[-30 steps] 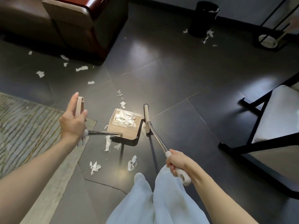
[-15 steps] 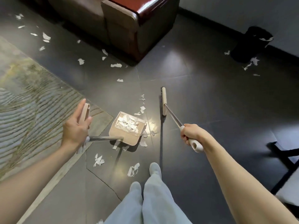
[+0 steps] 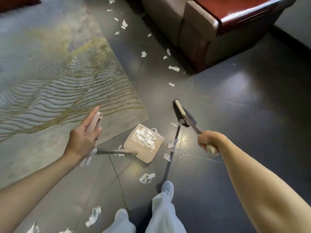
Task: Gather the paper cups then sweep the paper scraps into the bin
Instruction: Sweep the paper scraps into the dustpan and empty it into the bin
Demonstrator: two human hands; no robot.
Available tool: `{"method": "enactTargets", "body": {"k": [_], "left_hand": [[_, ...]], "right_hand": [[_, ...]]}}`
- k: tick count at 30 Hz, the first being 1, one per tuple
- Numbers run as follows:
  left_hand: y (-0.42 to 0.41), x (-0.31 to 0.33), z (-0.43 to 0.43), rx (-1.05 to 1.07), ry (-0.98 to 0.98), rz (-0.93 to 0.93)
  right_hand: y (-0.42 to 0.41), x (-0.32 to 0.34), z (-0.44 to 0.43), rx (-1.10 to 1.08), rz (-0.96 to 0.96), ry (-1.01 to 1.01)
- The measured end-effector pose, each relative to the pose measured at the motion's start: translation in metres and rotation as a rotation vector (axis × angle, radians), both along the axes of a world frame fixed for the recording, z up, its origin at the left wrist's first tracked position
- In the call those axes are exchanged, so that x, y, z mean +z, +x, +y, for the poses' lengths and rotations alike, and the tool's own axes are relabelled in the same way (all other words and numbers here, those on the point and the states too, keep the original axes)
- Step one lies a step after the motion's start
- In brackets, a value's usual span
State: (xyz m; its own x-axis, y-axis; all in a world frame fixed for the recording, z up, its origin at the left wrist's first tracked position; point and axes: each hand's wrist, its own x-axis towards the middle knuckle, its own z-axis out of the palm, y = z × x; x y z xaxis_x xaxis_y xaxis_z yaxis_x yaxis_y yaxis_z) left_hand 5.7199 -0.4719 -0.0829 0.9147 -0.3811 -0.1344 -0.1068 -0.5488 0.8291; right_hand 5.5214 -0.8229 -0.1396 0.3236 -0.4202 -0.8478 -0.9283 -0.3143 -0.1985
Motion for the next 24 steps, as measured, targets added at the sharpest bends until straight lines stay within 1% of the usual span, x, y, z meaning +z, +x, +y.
{"method": "enactTargets", "body": {"k": [4,9,12,15,18,20,22,23,24], "left_hand": [[-0.008,-0.001,0.050,0.055,-0.034,-0.005],[-0.027,-0.002,0.126,0.029,-0.041,0.038],[-0.046,0.006,0.178,0.000,-0.093,0.078],[-0.059,0.009,0.234,-0.016,-0.068,0.030],[-0.072,0.007,0.285,0.031,-0.121,0.046],[-0.077,0.006,0.313,0.034,-0.103,0.056],[-0.080,0.007,0.334,0.001,-0.080,0.031],[-0.080,0.007,0.342,-0.006,-0.073,0.025],[-0.081,0.006,0.347,-0.012,-0.061,0.031]], "right_hand": [[-0.006,0.010,0.046,0.104,0.057,0.064],[-0.036,0.032,0.134,0.246,0.111,0.009],[-0.056,0.035,0.207,0.255,0.122,0.025],[-0.073,0.036,0.290,0.253,0.105,0.037],[-0.088,0.040,0.349,0.272,0.079,0.069],[-0.095,0.050,0.369,0.221,0.044,0.134],[-0.102,0.064,0.378,0.029,0.003,0.230],[-0.105,0.072,0.379,-0.060,-0.025,0.251],[-0.109,0.078,0.379,-0.102,-0.050,0.251]]}}
